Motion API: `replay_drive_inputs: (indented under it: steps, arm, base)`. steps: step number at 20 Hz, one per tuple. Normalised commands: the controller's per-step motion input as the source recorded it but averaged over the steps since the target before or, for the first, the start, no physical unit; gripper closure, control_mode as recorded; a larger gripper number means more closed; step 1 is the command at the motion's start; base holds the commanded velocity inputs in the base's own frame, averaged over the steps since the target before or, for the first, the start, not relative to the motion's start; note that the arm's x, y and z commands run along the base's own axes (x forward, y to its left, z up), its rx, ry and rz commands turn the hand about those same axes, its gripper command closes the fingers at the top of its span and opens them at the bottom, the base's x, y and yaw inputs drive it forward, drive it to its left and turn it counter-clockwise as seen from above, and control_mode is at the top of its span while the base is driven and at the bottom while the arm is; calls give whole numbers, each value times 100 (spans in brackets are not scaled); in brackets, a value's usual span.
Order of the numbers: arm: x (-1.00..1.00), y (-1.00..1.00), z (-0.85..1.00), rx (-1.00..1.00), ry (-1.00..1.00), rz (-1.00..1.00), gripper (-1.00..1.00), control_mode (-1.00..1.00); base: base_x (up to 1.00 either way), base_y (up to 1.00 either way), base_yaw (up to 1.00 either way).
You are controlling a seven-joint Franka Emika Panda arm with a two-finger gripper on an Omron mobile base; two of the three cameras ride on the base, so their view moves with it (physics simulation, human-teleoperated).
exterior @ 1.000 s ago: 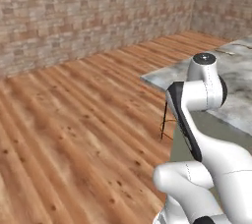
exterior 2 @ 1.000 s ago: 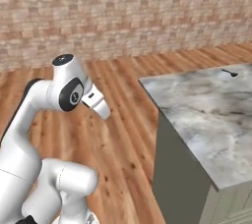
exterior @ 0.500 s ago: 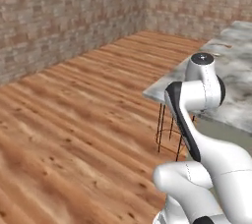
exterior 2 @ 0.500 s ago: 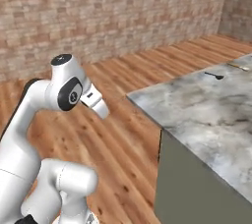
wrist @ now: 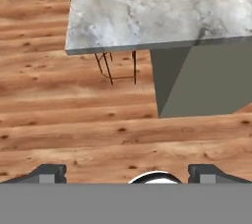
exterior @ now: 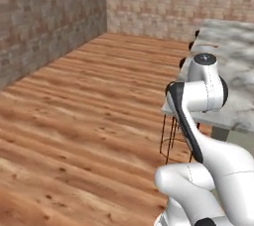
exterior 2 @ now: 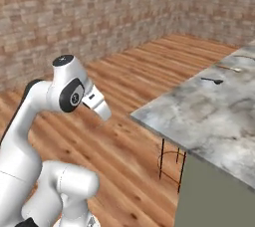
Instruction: Pick up the metallic utensils from the counter and place them in the open drawer. Make sure not to pick up any wooden utensils.
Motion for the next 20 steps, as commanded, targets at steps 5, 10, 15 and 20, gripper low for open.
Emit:
replay_drive_inputs:
  steps: [5, 10, 15, 20]
  arm:
    - [0, 0, 0, 0, 0, 0, -100, 100]
    - [0, 0, 0, 0, 0, 0, -100, 100]
    - [0, 0, 0, 0, 0, 0, -100, 100]
    - [0, 0, 0, 0, 0, 0, -100, 100]
  base:
    - [91, 100, -48]
    - [95, 83, -61]
    - [77, 72, -67]
    - [50, 62, -71]
